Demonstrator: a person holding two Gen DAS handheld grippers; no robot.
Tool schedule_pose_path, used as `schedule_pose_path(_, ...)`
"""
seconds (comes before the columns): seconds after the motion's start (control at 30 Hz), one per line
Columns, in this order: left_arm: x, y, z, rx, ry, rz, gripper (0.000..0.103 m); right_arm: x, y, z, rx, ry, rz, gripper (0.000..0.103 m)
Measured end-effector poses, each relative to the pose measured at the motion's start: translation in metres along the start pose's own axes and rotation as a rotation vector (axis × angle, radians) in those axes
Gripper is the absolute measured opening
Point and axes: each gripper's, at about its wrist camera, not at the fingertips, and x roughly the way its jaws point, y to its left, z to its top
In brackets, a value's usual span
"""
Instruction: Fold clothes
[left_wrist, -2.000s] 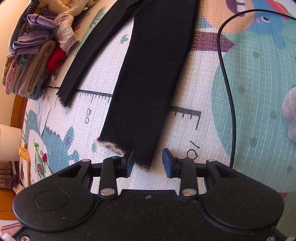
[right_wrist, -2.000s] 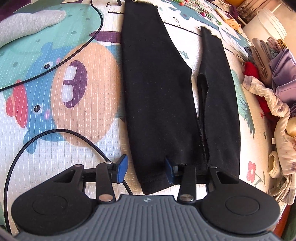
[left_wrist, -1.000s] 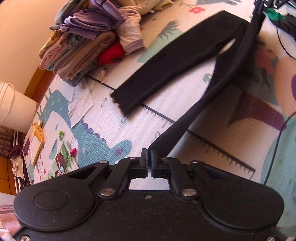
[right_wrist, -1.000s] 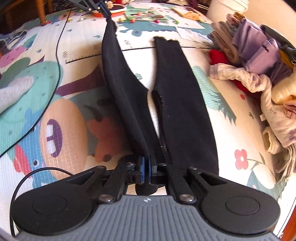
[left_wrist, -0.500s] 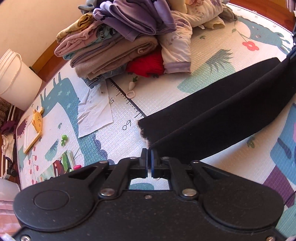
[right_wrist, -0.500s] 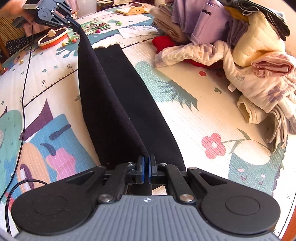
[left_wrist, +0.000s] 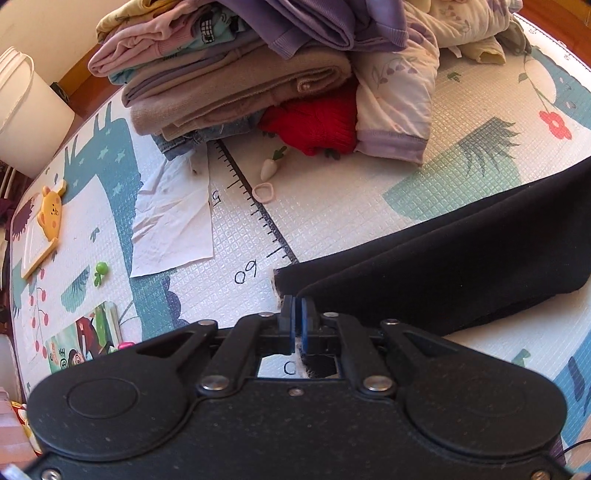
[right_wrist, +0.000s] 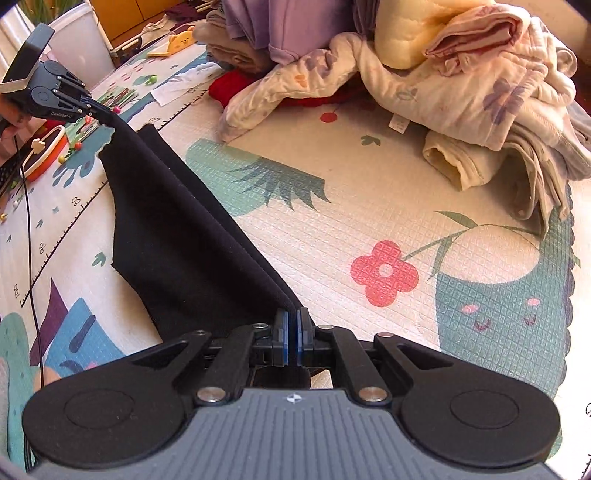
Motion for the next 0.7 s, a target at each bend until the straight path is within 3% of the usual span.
schedule_pose_path(0.33,0.029,0.004,0.012,-0.041,0.086,-0.026,0.002,0.026,-0.003,-0.007,0.059,0.045,0.025,0.007)
schedule_pose_path(0.37,0.031,0.006,0.013,-0.058,0.082,-0.026,0.003,0.028,-0.004,-0.007,0.068,0.044,0.027,0.007)
schedule_pose_path(0.43,0.035,0.007,0.016,-0.102,0.077,0.005,0.014,0.029,-0.004,-0.008,0.08,0.039,0.025,0.011)
schedule_pose_path(0.5,0.035,0.012,0.016,-0.131,0.072,0.064,0.021,0.031,-0.003,-0.007,0.084,0.033,0.012,0.012)
schedule_pose_path(0.57,0.031,0.022,0.011,-0.184,0.064,0.103,0.022,0.031,-0.001,-0.007,0.089,0.027,0.003,0.014)
schedule_pose_path(0.7,0.02,0.043,-0.011,-0.34,0.04,0.041,0.022,0.026,-0.001,-0.007,0.102,0.006,-0.004,0.025)
